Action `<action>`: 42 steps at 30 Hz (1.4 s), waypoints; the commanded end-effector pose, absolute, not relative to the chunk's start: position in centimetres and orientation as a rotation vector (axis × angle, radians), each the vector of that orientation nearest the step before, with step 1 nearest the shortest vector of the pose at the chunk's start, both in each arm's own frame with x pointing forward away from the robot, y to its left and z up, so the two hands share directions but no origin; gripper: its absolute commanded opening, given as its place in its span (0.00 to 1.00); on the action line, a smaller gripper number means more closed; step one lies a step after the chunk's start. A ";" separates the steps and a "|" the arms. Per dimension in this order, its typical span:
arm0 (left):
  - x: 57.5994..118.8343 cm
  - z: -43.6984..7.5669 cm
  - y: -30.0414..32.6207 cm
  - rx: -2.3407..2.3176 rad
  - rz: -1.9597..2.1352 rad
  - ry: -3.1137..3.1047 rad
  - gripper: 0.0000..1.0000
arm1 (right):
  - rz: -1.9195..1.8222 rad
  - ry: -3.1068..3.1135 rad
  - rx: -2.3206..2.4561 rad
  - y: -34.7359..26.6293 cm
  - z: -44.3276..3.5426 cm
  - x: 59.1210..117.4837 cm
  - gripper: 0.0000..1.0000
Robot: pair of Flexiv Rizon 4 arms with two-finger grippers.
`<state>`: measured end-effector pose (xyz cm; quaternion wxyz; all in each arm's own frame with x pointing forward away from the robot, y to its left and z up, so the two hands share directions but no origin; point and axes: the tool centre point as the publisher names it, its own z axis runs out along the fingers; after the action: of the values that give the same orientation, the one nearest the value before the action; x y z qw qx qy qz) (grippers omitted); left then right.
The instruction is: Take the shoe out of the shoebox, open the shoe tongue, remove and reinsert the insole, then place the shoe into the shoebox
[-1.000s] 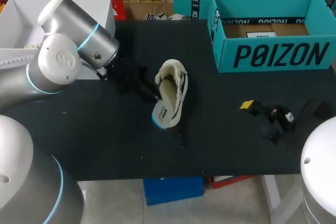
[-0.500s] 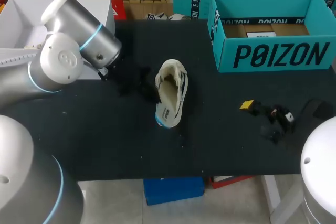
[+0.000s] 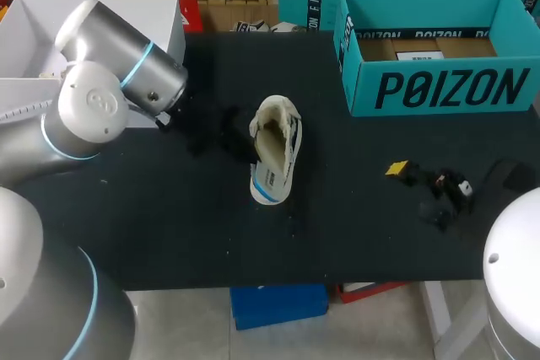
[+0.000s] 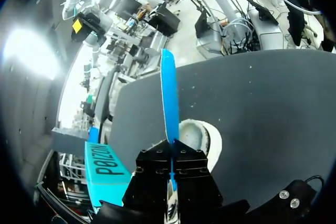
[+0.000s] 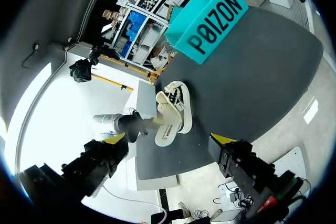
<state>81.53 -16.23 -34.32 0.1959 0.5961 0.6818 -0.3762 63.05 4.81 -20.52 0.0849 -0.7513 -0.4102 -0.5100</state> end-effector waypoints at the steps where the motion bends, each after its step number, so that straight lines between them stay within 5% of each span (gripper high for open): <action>1: 80.9 -34.2 -16.0 1.641 -1.067 1.883 0.00 | -0.941 -1.435 -1.805 4.4 -20.6 63.0 1.00; 42: 83.2 -35.5 -15.0 1.674 -0.946 1.873 0.00 | -0.941 -1.435 -1.805 4.4 -20.6 63.0 1.00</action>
<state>83.23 -15.00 -35.42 0.2237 0.6084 0.6776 -0.3475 63.05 4.81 -20.52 0.0849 -0.7513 -0.4102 -0.5100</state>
